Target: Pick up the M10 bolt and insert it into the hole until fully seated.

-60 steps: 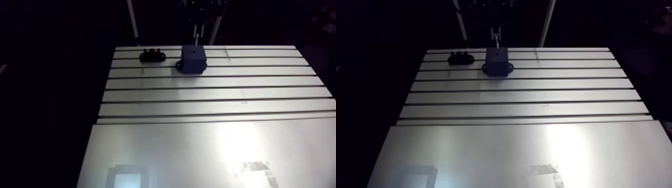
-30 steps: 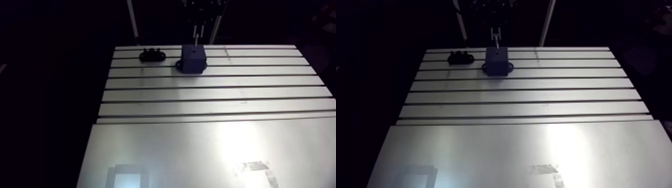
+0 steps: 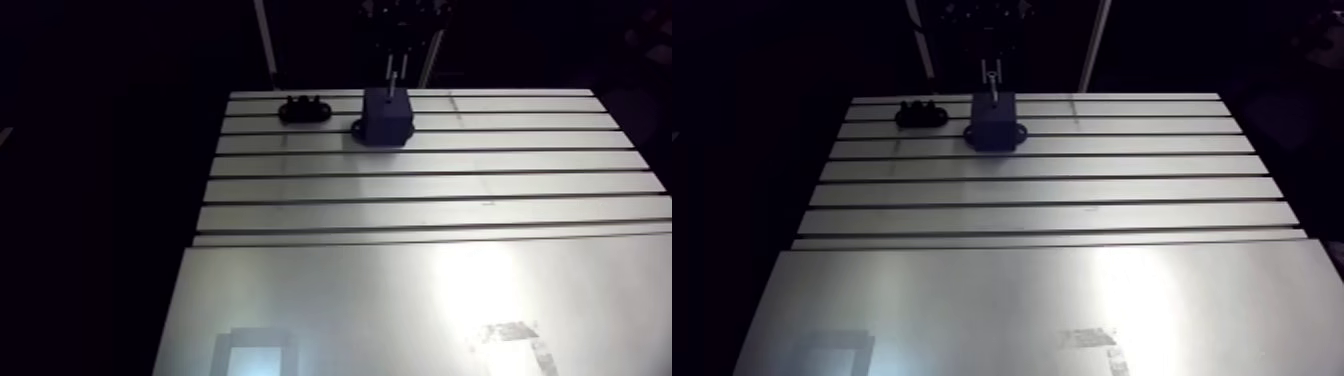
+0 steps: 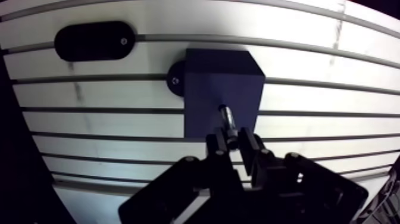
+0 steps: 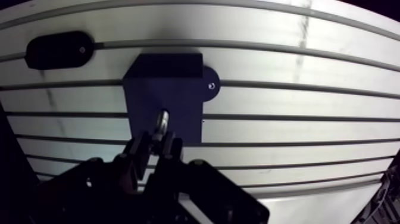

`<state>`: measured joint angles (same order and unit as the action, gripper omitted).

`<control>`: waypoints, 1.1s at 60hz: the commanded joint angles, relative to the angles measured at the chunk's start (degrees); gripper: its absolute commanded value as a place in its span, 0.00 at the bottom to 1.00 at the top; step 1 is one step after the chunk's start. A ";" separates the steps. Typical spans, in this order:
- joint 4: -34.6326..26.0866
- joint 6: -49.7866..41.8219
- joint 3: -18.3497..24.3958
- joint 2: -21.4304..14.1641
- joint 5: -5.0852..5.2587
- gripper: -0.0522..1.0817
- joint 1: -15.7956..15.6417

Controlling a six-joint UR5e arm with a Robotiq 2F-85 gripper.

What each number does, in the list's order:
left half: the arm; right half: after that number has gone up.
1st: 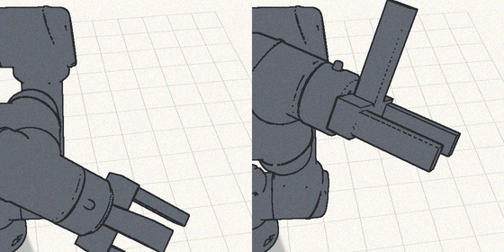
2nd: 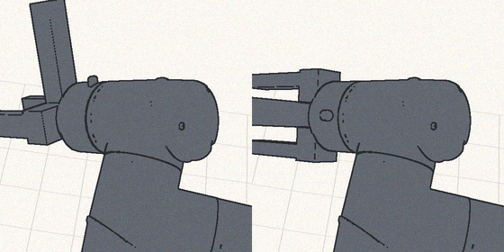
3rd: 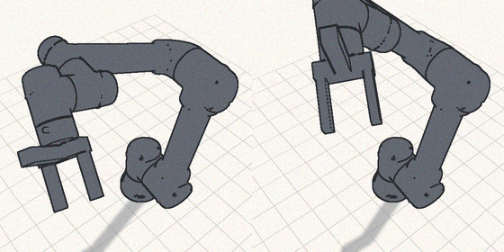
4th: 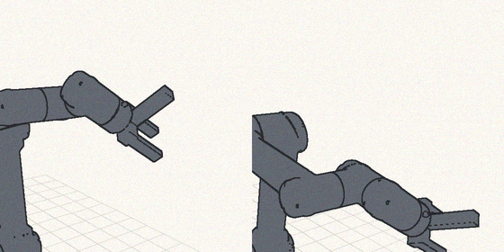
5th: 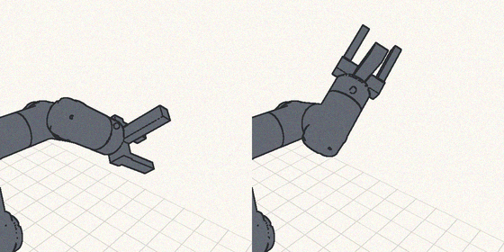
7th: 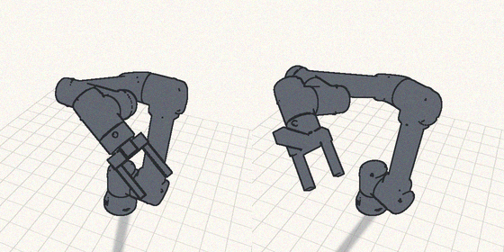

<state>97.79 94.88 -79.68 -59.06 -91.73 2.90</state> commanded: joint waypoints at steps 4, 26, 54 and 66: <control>-0.18 0.00 0.02 0.31 0.11 1.00 0.00; -0.18 0.00 -0.06 0.31 0.02 1.00 0.00; -0.02 0.00 -0.23 0.40 0.02 1.00 0.00; -0.01 0.00 -0.42 0.40 0.01 1.00 0.00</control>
<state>97.74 94.88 -79.92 -58.67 -91.76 2.90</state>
